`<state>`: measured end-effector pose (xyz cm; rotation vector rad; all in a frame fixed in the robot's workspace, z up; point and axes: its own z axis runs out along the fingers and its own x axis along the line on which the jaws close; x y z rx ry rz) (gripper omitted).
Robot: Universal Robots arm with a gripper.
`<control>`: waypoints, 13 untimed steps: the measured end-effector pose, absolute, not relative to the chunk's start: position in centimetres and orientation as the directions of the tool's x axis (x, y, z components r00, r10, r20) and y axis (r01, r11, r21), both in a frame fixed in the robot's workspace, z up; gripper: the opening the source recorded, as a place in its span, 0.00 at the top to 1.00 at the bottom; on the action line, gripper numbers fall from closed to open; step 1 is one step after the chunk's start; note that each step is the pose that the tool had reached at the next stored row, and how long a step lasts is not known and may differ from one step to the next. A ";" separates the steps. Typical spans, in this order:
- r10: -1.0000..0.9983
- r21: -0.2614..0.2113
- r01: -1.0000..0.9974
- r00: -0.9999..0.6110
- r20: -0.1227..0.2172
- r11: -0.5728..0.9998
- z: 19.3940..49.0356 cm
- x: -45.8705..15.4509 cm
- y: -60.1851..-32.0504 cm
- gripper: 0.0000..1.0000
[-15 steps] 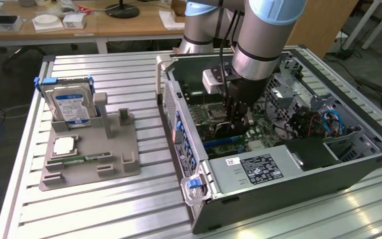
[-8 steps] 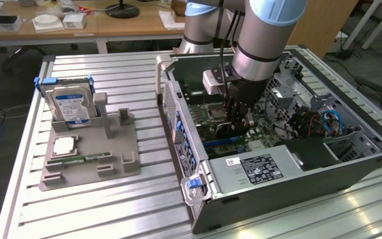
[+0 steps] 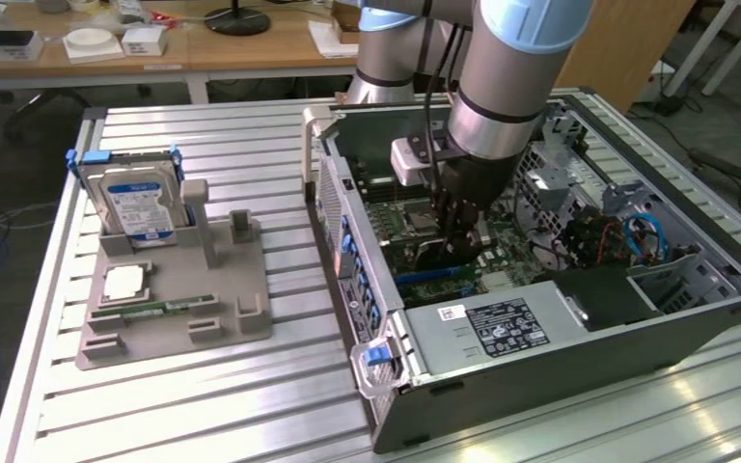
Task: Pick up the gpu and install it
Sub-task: 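Insert the gpu into the slot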
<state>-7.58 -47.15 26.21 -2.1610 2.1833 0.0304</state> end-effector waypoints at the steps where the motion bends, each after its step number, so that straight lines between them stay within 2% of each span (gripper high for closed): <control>1: -0.998 -0.035 -0.999 -0.009 -0.063 0.011 26.2 -7.6 -47.1 0.75; 13: -0.998 -0.035 -0.999 -0.009 -0.064 0.012 25.4 -7.6 -47.1 0.75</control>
